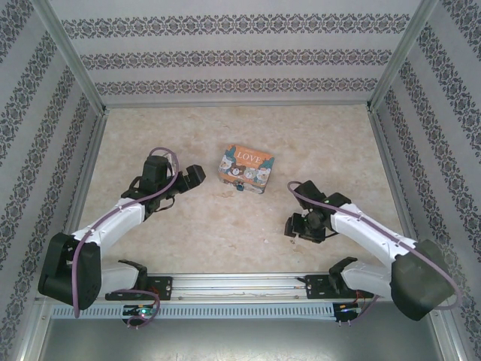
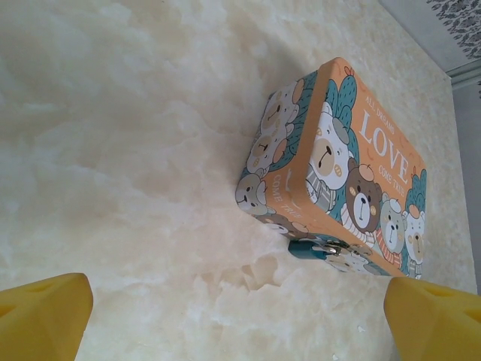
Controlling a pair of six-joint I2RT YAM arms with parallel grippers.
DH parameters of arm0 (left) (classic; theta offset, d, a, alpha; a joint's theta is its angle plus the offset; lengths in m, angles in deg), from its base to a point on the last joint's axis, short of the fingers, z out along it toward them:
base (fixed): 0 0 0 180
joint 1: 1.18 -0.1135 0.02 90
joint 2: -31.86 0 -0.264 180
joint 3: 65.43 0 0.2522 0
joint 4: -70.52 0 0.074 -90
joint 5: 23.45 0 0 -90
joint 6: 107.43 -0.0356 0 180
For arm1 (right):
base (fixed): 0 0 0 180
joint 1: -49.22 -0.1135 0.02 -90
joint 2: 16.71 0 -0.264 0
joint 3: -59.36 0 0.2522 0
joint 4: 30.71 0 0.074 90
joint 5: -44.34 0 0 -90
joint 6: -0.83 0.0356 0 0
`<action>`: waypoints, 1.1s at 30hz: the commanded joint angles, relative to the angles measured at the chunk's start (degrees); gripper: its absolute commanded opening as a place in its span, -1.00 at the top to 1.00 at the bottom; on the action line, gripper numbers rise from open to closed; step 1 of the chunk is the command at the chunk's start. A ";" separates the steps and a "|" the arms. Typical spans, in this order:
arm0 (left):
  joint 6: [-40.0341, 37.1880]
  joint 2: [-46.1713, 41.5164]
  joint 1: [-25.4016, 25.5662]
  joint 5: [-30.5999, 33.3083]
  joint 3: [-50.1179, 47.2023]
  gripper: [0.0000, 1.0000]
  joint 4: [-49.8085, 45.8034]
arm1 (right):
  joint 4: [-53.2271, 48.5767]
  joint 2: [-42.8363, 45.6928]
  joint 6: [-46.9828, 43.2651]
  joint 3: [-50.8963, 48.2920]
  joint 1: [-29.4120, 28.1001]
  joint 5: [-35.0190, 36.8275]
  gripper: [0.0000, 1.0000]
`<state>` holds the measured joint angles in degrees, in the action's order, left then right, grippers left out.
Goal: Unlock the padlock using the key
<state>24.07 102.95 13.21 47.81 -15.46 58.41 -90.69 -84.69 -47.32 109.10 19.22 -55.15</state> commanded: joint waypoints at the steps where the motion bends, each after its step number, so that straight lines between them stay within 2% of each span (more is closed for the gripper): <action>1: 1.43 -0.99 0.02 1.12 -1.13 -0.99 2.36 | 0.11 -2.81 0.10 0.18 -1.34 0.00 -0.08; 13: 2.76 -3.18 0.01 2.11 -3.21 -0.99 2.31 | 3.33 -8.97 -1.54 0.91 -2.77 0.29 0.18; 33: 2.36 -3.76 0.02 2.48 -2.72 -0.99 1.17 | 3.29 -9.09 -2.21 0.61 -2.78 1.06 0.54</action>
<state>26.38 100.37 13.21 49.31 -18.24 59.13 -87.43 -93.39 -49.01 109.15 17.08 -54.47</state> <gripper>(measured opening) 0.993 0.237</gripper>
